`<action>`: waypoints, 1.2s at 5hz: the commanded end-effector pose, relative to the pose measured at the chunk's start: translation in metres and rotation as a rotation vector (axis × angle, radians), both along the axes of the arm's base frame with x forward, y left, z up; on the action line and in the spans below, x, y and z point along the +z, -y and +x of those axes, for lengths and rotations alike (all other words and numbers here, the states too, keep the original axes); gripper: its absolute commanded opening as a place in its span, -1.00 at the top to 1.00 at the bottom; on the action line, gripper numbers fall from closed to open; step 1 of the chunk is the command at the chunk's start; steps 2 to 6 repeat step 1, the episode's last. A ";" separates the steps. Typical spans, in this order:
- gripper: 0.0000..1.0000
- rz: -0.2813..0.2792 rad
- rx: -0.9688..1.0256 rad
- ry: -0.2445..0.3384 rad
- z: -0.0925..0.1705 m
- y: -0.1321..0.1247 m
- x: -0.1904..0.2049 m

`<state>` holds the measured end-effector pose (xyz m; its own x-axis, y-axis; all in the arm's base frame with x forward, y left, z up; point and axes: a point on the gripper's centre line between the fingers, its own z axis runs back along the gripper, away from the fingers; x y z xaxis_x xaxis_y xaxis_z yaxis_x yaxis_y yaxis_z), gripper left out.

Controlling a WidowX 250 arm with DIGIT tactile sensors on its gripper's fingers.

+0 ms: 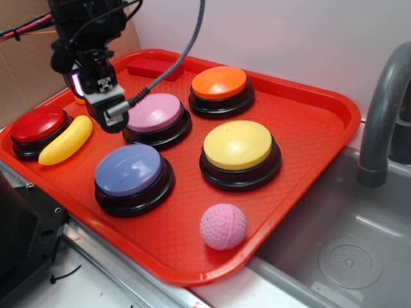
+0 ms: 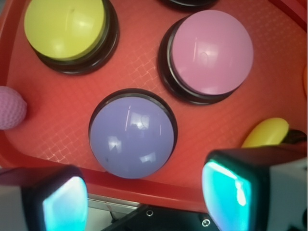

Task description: Push the purple button.

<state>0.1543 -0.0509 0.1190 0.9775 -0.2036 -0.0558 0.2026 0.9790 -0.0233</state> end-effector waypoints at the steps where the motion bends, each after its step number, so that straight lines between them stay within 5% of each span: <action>1: -1.00 -0.074 0.017 0.069 0.000 0.002 0.021; 6: -1.00 -0.074 0.017 0.069 0.000 0.002 0.021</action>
